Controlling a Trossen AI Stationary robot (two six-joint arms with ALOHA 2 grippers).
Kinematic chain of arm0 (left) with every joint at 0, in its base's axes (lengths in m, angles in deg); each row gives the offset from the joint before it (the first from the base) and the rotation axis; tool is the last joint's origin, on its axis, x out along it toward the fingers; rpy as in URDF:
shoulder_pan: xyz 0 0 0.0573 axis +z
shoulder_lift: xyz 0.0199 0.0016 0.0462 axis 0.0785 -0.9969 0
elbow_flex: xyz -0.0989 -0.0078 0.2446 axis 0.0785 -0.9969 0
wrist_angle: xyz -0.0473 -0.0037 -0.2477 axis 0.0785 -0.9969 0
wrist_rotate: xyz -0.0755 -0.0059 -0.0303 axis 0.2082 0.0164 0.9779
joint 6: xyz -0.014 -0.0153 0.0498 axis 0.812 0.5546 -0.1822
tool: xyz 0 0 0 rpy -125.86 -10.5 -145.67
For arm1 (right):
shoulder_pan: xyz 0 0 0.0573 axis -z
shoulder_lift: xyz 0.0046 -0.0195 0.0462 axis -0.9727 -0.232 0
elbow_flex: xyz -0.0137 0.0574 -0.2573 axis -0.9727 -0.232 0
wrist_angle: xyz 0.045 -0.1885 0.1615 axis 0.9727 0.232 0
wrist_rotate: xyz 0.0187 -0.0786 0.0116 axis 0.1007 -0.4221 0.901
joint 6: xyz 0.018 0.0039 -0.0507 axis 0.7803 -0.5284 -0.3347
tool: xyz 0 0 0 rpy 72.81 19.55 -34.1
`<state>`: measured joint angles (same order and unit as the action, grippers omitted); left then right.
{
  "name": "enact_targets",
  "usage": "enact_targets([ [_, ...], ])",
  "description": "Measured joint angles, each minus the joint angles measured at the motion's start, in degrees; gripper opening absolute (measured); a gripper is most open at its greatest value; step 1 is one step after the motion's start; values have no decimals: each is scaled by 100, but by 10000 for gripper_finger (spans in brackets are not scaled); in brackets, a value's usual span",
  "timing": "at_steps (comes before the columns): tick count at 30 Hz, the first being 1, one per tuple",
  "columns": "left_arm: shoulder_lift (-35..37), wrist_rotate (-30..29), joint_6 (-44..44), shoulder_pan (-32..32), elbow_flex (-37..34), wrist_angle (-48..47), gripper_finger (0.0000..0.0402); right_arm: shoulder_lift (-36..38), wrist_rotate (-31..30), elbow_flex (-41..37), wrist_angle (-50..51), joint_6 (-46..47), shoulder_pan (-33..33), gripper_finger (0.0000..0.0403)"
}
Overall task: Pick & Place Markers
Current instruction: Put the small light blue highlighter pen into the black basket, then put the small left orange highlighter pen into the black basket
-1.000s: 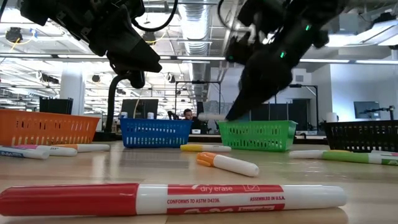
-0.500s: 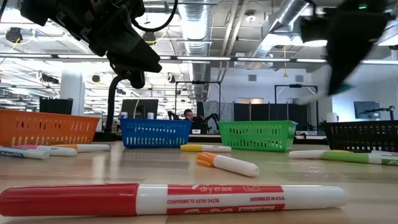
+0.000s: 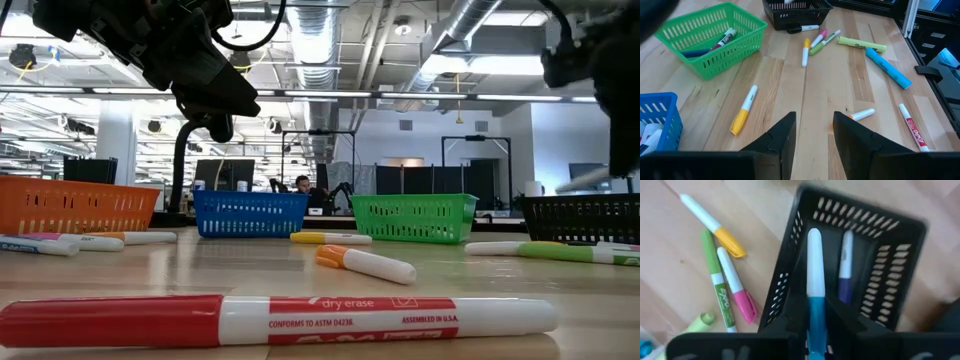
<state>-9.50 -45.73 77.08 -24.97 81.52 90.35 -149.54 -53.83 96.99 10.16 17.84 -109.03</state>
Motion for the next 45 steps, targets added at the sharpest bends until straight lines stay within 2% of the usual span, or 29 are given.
enact_targets([
  [6, 0, 0, 0, -13, 0, 0, 126, -2, 38, -315, -412, 389, -5, 75],
  [10, 1, 0, -1, -13, 0, 0, 126, -2, 46, -315, -458, -9, -6, 97],
  [16, 1, 87, -20, -13, 0, -4, 126, 6, -66, -315, -589, -169, 127, 154],
  [23, 1, 485, 134, -318, 2, -672, 124, 9, -565, -109, -1714, -1182, 434, 198],
  [26, 0, 457, 680, -534, 2, -1352, 119, 9, -1041, -77, -2658, -2024, 544, 201],
  [28, 1, 159, 1054, -650, 2, -1861, 117, 7, -1287, -73, -3410, -2741, 634, 201],
  [31, 1, -255, 1325, -654, 2, -2408, 116, 7, -1361, -73, -4501, -3969, 798, 197],
  [35, 1, -320, 1454, -443, 2, -2710, 128, 7, -1361, -71, -5654, -5245, 1009, 190],
  [38, 1, -323, 1638, -287, 2, -2940, 146, 7, -1208, -68, -6007, -5420, 1138, 184],
  [45, 1, -138, 1805, -132, 2, -3202, 176, 2, -1090, -68, -5851, -5419, 1197, 171],
])
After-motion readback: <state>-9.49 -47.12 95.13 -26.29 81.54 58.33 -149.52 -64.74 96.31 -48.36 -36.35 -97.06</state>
